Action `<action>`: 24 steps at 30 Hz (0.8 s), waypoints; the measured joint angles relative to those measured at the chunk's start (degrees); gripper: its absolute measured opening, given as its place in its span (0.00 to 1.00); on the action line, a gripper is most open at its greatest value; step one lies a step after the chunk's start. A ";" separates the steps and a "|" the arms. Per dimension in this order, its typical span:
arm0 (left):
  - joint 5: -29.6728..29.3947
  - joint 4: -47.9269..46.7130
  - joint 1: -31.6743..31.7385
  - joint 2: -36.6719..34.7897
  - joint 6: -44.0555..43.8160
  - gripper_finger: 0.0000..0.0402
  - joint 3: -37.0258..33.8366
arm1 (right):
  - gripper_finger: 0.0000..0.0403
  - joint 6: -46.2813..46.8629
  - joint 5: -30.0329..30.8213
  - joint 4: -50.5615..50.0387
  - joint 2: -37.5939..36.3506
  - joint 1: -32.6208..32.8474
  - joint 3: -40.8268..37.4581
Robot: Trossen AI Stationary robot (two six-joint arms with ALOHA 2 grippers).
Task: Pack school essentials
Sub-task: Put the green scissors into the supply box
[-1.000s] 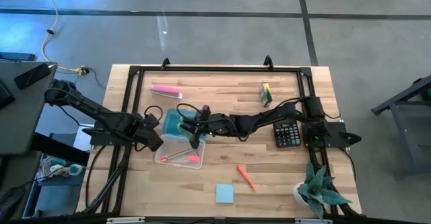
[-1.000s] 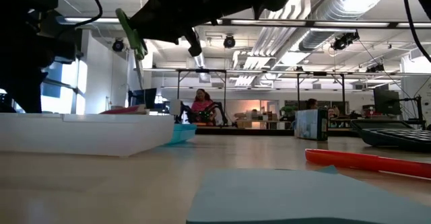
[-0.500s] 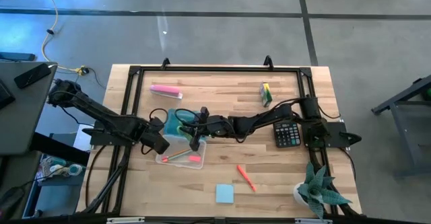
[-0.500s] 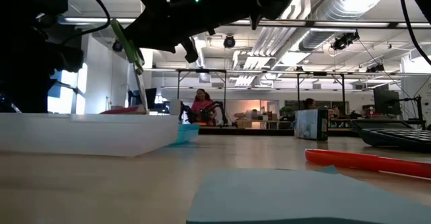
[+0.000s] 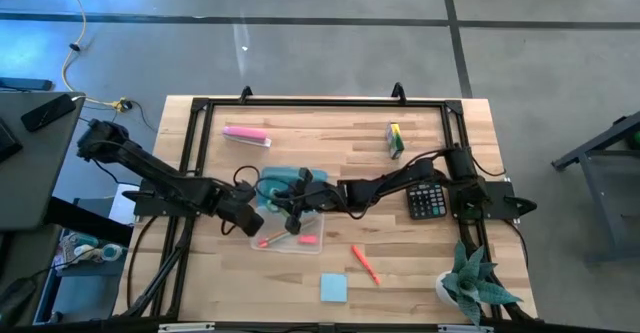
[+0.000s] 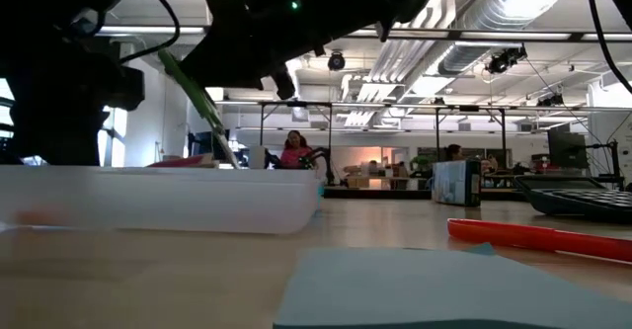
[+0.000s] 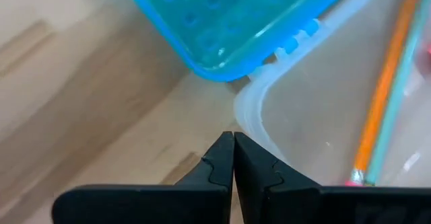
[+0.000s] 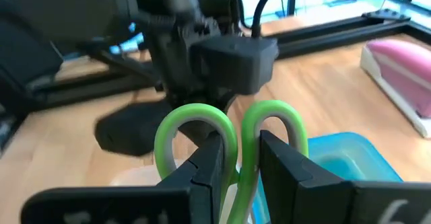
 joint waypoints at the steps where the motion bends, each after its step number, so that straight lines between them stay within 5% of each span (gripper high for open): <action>1: 0.32 0.97 -0.02 0.13 0.80 0.00 0.00 | 0.15 -0.48 -0.27 -0.72 -0.01 0.13 0.00; 24: -2.41 1.64 0.43 0.02 17.58 0.00 4.09 | 0.15 -12.33 -2.72 -7.99 -0.02 3.81 -0.04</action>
